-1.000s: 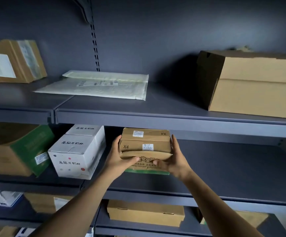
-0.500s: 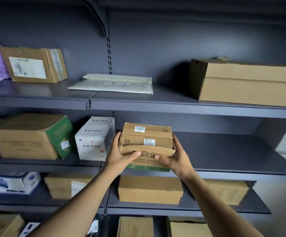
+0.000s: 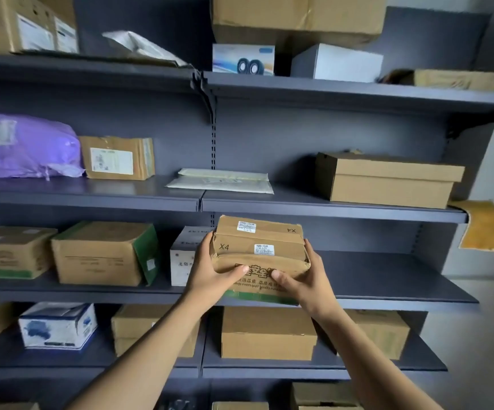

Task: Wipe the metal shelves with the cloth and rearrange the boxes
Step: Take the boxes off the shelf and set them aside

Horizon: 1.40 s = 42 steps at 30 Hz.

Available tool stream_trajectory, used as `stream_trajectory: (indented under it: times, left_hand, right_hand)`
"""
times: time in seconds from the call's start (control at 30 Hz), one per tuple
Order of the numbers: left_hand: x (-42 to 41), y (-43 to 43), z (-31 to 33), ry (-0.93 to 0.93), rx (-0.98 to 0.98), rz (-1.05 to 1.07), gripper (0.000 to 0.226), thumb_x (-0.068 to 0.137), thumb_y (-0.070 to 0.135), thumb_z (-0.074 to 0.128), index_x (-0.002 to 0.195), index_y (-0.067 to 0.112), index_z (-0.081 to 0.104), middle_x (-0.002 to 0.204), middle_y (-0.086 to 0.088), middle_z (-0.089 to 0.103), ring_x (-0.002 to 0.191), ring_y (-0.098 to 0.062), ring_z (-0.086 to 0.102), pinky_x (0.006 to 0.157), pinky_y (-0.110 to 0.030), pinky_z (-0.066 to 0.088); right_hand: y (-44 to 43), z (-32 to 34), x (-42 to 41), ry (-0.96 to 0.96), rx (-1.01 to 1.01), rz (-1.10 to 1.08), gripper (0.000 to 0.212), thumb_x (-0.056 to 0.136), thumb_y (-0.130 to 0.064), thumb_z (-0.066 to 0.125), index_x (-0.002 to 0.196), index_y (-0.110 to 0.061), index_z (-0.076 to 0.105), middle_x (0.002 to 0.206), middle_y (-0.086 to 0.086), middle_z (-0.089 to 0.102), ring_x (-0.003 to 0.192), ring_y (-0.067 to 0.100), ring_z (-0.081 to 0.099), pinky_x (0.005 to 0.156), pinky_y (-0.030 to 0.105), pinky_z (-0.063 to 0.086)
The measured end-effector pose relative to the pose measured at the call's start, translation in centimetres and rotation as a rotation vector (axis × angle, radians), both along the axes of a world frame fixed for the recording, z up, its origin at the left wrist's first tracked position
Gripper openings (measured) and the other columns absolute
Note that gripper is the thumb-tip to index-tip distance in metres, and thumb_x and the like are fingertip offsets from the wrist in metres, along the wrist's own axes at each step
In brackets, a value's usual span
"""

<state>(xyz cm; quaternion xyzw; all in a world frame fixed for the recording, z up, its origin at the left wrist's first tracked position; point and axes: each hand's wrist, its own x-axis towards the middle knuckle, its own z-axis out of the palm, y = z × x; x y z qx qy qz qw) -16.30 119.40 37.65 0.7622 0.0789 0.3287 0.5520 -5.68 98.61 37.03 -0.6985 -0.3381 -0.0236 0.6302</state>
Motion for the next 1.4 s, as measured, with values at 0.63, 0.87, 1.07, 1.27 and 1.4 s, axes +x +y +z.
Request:
stream_trajectory:
  times: [0.63, 0.87, 1.07, 1.27, 1.4]
  left_hand:
    - [6.6, 0.0, 15.2, -0.213, 0.156, 0.056, 0.077, 0.069, 0.034, 0.091, 0.129, 0.043, 0.044, 0.122, 0.024, 0.063, 0.108, 0.013, 0.059, 0.092, -0.017, 0.047]
    - [13.6, 1.9, 17.4, -0.119, 0.167, 0.059, 0.091, 0.065, 0.051, 0.086, 0.142, 0.039, 0.040, 0.128, 0.020, 0.063, 0.118, -0.002, 0.060, 0.105, -0.038, 0.049]
    - [17.9, 2.7, 16.6, -0.093, 0.157, 0.079, 0.080, 0.077, 0.032, 0.086, 0.143, 0.036, 0.041, 0.128, 0.020, 0.062, 0.117, -0.002, 0.059, 0.095, -0.028, 0.049]
    - [20.4, 3.5, 15.5, -0.034, 0.142, 0.083, 0.095, 0.072, 0.041, 0.086, 0.150, 0.034, 0.031, 0.136, 0.017, 0.058, 0.124, -0.005, 0.056, 0.109, -0.037, 0.045]
    - [21.2, 3.4, 14.6, -0.041, 0.136, 0.109, 0.087, 0.083, 0.025, 0.082, 0.152, 0.027, 0.028, 0.135, 0.017, 0.052, 0.121, -0.001, 0.052, 0.096, -0.010, 0.040]
  right_hand:
    - [0.2, 15.2, 5.6, -0.335, 0.137, -0.102, 0.062, 0.084, -0.034, 0.083, 0.135, -0.040, 0.050, 0.128, -0.020, 0.060, 0.132, 0.007, 0.049, 0.108, 0.028, 0.043]
    - [2.6, 16.9, 15.6, -0.319, 0.070, -0.123, 0.078, 0.071, -0.066, 0.083, 0.138, -0.043, 0.050, 0.132, -0.008, 0.065, 0.131, 0.021, 0.055, 0.106, 0.050, 0.048]
    - [3.8, 16.6, 18.3, -0.211, 0.061, -0.100, 0.054, 0.084, -0.022, 0.084, 0.116, -0.045, 0.046, 0.115, -0.025, 0.061, 0.101, -0.019, 0.059, 0.095, 0.016, 0.049]
    - [4.3, 15.7, 20.4, -0.127, 0.020, -0.101, 0.098, 0.084, -0.029, 0.083, 0.159, -0.019, 0.021, 0.123, -0.020, 0.052, 0.119, 0.000, 0.050, 0.097, 0.013, 0.034]
    - [4.7, 14.6, 21.2, -0.131, -0.009, -0.141, 0.100, 0.083, -0.029, 0.084, 0.159, -0.020, 0.021, 0.128, -0.016, 0.052, 0.121, 0.002, 0.050, 0.092, 0.008, 0.033]
